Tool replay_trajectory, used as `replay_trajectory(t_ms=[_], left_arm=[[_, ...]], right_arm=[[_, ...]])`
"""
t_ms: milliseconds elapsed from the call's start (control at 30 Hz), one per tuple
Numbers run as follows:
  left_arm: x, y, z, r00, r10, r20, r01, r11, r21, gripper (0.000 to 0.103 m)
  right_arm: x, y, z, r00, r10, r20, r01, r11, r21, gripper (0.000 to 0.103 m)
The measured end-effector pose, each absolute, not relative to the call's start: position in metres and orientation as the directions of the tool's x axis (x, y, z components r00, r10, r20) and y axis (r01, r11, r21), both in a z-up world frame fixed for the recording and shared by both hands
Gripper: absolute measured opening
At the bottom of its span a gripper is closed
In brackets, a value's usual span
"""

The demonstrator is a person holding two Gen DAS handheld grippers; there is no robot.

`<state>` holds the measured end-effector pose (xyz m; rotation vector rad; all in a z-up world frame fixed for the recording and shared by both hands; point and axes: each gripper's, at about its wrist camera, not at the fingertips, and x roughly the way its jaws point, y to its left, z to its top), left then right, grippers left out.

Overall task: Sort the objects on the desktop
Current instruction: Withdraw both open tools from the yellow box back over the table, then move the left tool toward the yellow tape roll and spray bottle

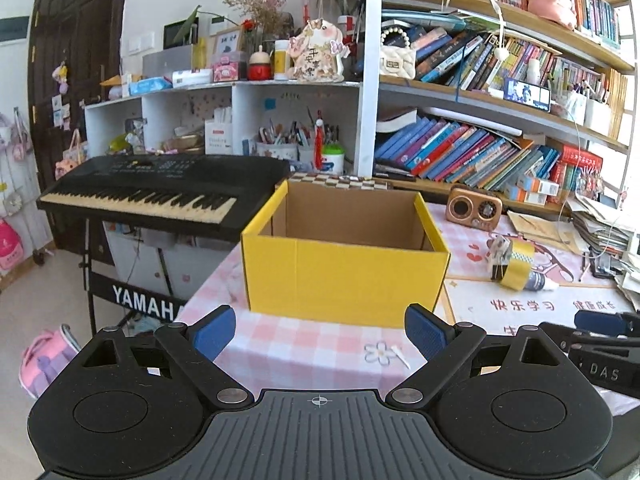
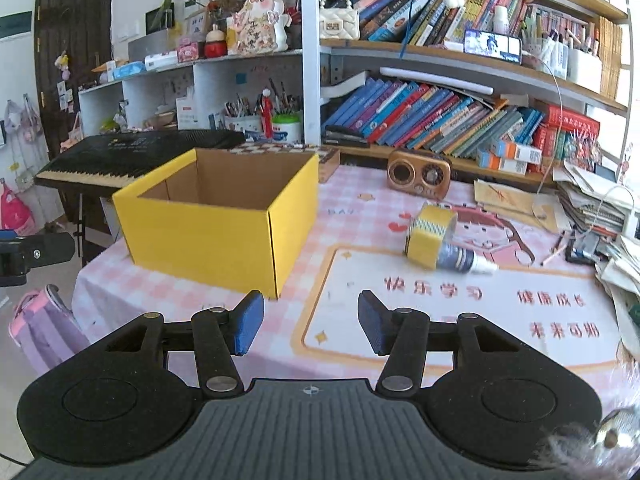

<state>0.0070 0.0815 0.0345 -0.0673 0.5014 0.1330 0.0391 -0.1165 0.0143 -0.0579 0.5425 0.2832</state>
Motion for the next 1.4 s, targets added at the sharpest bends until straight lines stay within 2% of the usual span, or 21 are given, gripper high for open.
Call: replay_trajectory(t_ms=[633, 900, 1400], left_arm=[[-0.012, 0.060, 0.007, 0.832, 0.008, -0.555, -0.042, 0.998, -0.048, 0.094], [-0.006, 0.051, 0.002, 0.813, -0.043, -0.581, 0.005, 0.998, -0.067, 0.094], [0.019, 0.022, -0.005, 0.783, -0.111, -0.612, 0.092, 0.994, -0.063, 0.098]], right_arm=[[0.009, -0.115, -0.006, 0.773, 0.212, -0.598, -0.265, 0.964, -0.001, 0.061], [0.010, -0.126, -0.012, 0.764, 0.158, -0.626, -0.214, 0.977, -0.016, 0.072], [0.019, -0.154, -0.020, 0.746, 0.085, -0.660, -0.131, 0.991, -0.019, 0.073]])
